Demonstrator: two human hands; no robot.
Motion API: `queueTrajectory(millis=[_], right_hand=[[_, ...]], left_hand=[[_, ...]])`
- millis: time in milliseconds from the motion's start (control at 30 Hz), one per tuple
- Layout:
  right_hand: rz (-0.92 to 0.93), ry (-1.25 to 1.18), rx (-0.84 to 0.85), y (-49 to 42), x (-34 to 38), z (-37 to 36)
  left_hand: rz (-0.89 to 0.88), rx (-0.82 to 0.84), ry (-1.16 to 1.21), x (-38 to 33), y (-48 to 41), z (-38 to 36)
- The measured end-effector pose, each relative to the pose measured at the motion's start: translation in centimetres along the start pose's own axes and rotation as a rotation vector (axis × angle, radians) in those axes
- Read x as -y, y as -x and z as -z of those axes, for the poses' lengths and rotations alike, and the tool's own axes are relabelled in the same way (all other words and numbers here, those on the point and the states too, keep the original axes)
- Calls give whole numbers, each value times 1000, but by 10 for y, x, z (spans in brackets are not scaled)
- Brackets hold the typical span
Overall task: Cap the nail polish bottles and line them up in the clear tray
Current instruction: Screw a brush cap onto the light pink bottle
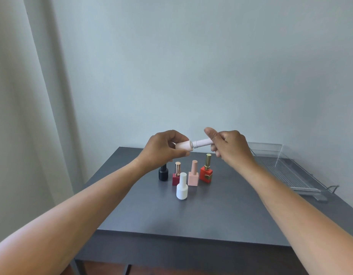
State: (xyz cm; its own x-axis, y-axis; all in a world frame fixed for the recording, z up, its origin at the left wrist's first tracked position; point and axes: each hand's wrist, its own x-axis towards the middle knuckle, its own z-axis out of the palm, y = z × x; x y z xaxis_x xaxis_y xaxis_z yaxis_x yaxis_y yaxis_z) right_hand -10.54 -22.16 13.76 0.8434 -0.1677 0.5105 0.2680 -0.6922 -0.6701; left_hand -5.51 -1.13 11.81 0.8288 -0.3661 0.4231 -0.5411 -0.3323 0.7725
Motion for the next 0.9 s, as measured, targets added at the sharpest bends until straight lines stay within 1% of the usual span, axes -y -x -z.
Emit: queueTrajectory(millis=[67, 133, 200, 300, 433, 533, 633, 767, 833, 900], right_hand=[[-40, 114, 18, -3, 0, 4], [-93, 132, 54, -5, 1, 7], [-114, 60, 140, -6, 1, 10], [-52, -101, 252, -4, -4, 15], [11, -218, 245, -2, -15, 12], [-30, -264, 233, 0, -20, 11], [-90, -256, 209, 1, -23, 10], [-102, -203, 159, 0, -23, 12], [-125, -218, 196, 0, -21, 15], [-106, -242, 242, 0, -20, 17]], left_hand=[[12, 13, -7, -1, 0, -3], [25, 22, -11, -1, 0, -5], [37, 22, -14, -2, -2, -6], [55, 12, -5, -1, -4, -6], [58, 20, -13, -2, -7, -9], [48, 35, -32, -2, -8, -12], [35, 50, -36, -3, -8, -14], [22, 68, -53, -5, -7, -15], [29, 71, -64, -5, -7, -13], [37, 65, -72, -6, -8, -10]])
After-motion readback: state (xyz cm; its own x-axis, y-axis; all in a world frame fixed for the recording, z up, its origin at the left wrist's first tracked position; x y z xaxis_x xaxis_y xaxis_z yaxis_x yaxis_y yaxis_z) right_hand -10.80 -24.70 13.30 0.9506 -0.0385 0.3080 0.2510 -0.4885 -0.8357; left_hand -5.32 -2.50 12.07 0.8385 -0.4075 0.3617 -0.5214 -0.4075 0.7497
